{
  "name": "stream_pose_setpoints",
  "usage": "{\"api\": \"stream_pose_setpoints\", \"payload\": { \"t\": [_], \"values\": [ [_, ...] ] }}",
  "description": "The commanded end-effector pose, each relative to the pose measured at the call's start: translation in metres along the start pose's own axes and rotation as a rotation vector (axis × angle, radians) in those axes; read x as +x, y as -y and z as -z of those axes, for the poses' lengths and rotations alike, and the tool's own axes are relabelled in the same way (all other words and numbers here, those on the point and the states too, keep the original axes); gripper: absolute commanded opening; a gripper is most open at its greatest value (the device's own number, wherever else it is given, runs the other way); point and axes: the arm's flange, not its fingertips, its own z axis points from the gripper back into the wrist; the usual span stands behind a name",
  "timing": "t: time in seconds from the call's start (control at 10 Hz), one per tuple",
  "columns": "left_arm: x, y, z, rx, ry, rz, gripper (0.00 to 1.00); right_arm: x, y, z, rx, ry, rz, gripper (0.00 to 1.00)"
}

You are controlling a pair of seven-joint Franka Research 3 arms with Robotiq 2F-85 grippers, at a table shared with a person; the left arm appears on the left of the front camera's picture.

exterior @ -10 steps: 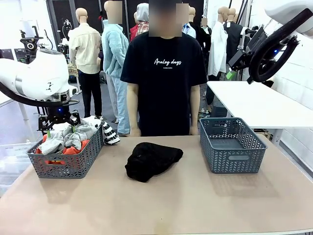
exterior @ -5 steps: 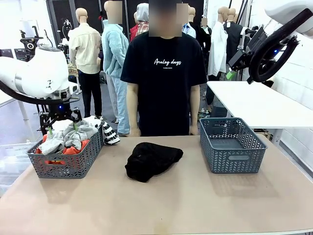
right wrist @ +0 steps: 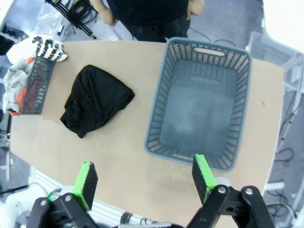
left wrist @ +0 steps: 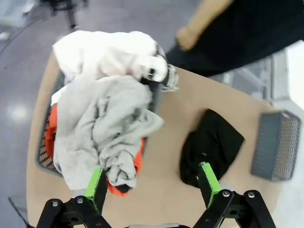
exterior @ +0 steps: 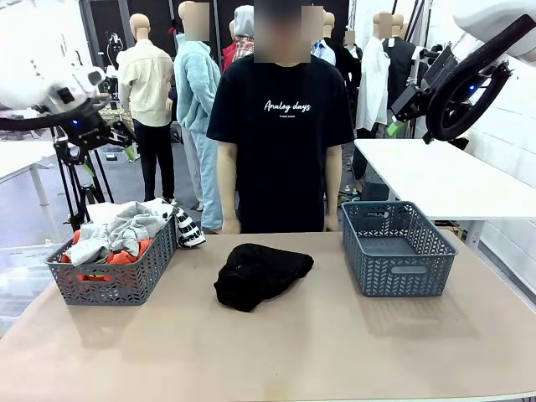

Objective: Sort the tops and bottoms.
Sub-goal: Lift clothes from the center of the table with your right hand.

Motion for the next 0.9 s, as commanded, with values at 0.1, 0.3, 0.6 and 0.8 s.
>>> {"api": "stream_pose_setpoints", "payload": {
  "t": [0.1,0.3,0.6,0.8],
  "values": [
    [-0.039,-0.016,-0.021,-0.144,0.072,0.123,1.0,0.002,-0.003,-0.001,-0.02,-0.018,0.012,1.0],
    [-0.025,-0.005,-0.026,-0.092,0.041,0.102,1.0,0.002,-0.003,-0.001,-0.02,-0.018,0.012,1.0],
    [-0.053,0.011,-0.048,-0.227,0.135,0.241,1.0,0.002,-0.003,-0.001,-0.02,-0.018,0.012,1.0],
    [-0.077,0.013,-0.092,-0.354,0.233,0.361,1.0,0.002,-0.003,-0.001,-0.02,-0.018,0.012,1.0]
  ]
}}
